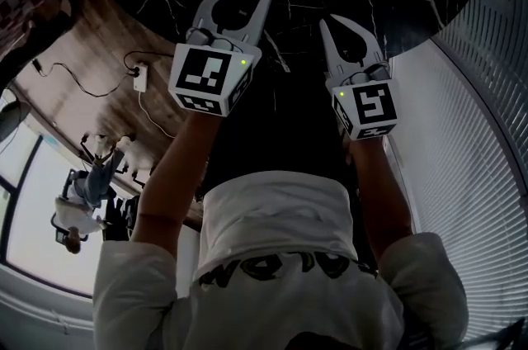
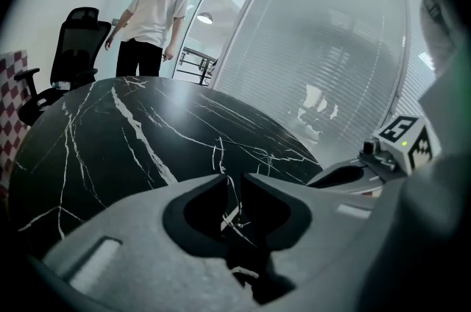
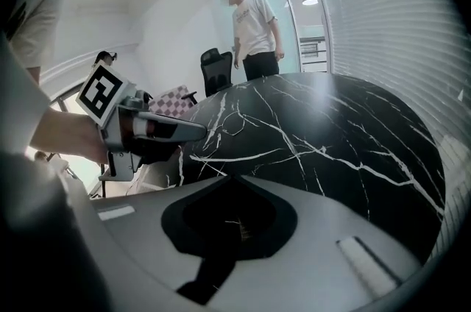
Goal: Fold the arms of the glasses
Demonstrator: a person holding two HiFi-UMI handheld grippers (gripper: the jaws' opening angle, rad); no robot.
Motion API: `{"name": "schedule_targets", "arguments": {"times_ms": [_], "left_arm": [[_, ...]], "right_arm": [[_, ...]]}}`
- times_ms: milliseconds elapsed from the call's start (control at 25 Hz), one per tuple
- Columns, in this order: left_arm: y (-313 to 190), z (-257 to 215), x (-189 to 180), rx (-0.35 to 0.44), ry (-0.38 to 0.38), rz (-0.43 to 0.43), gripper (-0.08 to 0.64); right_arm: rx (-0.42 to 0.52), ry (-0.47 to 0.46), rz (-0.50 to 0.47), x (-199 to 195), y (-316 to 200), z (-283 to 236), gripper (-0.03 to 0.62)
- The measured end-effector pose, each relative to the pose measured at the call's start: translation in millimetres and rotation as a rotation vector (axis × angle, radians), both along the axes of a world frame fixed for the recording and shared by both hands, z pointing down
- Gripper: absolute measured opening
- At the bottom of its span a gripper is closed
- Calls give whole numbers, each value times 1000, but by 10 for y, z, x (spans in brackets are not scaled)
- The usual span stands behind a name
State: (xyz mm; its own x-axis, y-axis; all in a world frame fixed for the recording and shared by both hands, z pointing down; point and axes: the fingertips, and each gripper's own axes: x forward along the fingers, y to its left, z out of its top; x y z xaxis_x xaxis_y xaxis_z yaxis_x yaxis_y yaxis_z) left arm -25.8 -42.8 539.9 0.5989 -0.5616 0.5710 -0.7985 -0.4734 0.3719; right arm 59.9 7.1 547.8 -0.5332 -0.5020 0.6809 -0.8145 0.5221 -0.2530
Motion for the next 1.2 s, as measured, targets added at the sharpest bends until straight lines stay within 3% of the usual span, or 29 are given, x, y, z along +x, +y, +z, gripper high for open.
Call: {"name": "schedule_targets", "arguments": {"times_ms": [320, 1200], "left_arm": [[15, -8, 26, 22, -13, 28, 9], [15, 3, -4, -23, 27, -3, 9]], "right_arm": [[-24, 10, -9, -5, -25, 134, 3], [45, -7, 32, -85, -520, 143, 3]]}}
